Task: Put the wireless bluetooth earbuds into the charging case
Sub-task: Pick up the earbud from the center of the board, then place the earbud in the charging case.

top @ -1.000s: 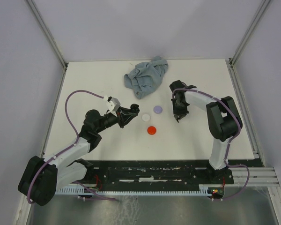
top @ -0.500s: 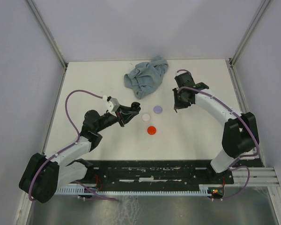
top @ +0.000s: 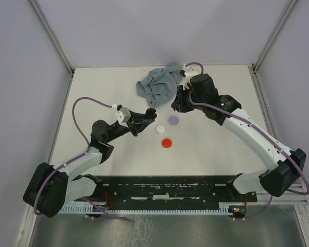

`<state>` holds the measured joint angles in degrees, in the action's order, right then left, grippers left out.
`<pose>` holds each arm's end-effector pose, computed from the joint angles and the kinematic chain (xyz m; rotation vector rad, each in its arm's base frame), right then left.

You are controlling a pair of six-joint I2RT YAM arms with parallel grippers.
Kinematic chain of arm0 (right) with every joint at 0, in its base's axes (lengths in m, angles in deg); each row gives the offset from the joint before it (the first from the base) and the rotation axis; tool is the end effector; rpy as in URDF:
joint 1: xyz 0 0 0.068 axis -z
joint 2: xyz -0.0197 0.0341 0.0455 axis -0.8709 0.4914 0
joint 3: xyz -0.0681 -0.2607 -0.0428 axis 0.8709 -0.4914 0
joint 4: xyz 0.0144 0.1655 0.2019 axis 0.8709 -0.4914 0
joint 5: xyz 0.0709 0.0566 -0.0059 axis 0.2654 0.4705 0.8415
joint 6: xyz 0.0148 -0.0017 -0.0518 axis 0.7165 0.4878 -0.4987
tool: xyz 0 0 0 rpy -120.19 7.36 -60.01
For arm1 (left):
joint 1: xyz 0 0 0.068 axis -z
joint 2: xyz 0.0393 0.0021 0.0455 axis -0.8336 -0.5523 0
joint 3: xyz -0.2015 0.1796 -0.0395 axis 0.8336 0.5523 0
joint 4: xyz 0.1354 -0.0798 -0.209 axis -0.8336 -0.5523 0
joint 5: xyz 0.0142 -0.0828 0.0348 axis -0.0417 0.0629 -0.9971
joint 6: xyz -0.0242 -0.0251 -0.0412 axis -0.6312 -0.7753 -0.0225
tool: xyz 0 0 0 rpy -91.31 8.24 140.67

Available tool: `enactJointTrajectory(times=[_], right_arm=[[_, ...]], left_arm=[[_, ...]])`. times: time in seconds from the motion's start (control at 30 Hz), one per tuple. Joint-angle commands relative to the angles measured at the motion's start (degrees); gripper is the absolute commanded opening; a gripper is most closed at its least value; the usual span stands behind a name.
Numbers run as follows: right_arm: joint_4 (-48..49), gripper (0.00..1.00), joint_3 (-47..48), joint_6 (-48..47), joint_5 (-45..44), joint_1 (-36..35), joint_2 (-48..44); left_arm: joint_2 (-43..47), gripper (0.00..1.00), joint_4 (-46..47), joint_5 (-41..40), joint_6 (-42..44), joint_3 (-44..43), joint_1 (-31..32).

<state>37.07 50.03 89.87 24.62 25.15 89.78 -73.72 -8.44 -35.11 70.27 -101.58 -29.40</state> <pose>0.2527 0.1812 0.3690 -0.2792 2.2359 0.5958 0.1952 -0.1241 0.2609 0.7920 1.1847 -0.9260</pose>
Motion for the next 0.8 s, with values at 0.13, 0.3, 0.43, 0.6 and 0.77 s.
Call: enactJointTrajectory(times=[0.13, 0.3, 0.43, 0.6, 0.77], right_arm=[[16.29, 0.22, 0.81, 0.05, 6.2, -6.24, -6.56], [26.31, 0.22, -3.04, 1.43, 8.57, -9.04, -9.08], [30.73, 0.22, -4.78, 1.52, 9.29, -11.03, -9.29], [32.27, 0.22, -5.67, 1.62, 9.44, -12.67, -8.59], [33.27, 0.22, -6.56, 1.0, 9.38, -13.67, -8.11]], left_arm=[[-0.66, 0.03, 10.75, 1.98, 0.87, -3.16, 0.06], [-0.95, 0.03, 13.06, 2.23, -0.58, -4.01, 0.09], [-0.97, 0.03, 15.52, 1.91, -2.44, -4.19, 0.08], [-0.83, 0.03, 17.67, 1.38, -4.53, -4.17, 0.05], [-0.52, 0.03, 18.65, 0.92, -5.9, -4.22, 0.09]])
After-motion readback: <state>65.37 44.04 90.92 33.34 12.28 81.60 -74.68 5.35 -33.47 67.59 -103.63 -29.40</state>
